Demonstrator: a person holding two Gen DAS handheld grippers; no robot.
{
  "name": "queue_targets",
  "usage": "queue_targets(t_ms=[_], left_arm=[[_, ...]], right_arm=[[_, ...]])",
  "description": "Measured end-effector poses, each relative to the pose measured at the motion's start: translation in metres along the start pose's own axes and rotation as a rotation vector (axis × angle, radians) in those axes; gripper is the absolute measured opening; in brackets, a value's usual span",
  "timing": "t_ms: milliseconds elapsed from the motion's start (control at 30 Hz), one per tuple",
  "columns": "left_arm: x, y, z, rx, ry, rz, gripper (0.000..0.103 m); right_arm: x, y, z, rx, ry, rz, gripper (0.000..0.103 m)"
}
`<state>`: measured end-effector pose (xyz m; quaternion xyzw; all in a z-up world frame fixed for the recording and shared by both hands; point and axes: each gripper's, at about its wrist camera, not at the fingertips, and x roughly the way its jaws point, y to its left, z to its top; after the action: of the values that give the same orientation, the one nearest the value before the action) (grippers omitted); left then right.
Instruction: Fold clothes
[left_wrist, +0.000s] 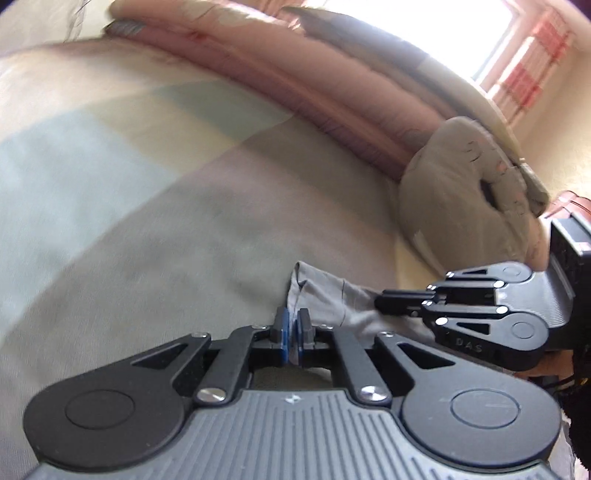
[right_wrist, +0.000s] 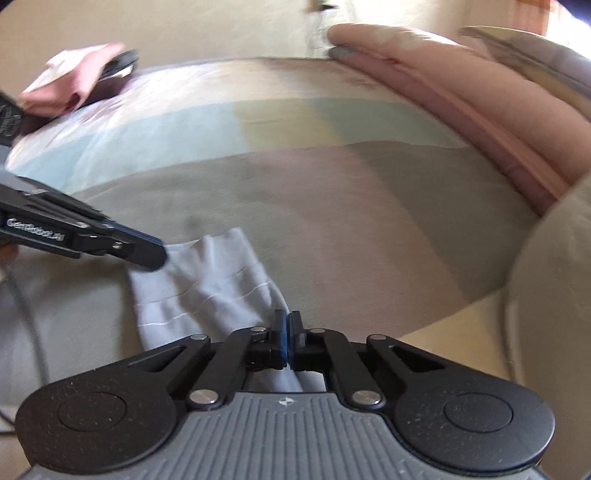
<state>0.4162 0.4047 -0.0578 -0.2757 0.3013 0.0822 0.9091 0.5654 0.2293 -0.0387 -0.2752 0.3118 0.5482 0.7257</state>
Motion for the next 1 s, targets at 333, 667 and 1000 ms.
queue_targets(t_ms=[333,667,1000], left_arm=[[0.053,-0.033,0.067,0.181,-0.034,-0.065,0.003],[0.069,-0.018,0.065,0.212,-0.015,0.114,0.01],[0.077,-0.074,0.029,0.438,0.1,-0.103,0.03]], right_arm=[[-0.024,-0.047,0.012,0.097,-0.093,-0.195,0.003],[-0.06,-0.083,-0.018,0.189,-0.059,-0.251,0.018],[-0.112,-0.108,-0.102,0.254,0.124,-0.278,0.023]])
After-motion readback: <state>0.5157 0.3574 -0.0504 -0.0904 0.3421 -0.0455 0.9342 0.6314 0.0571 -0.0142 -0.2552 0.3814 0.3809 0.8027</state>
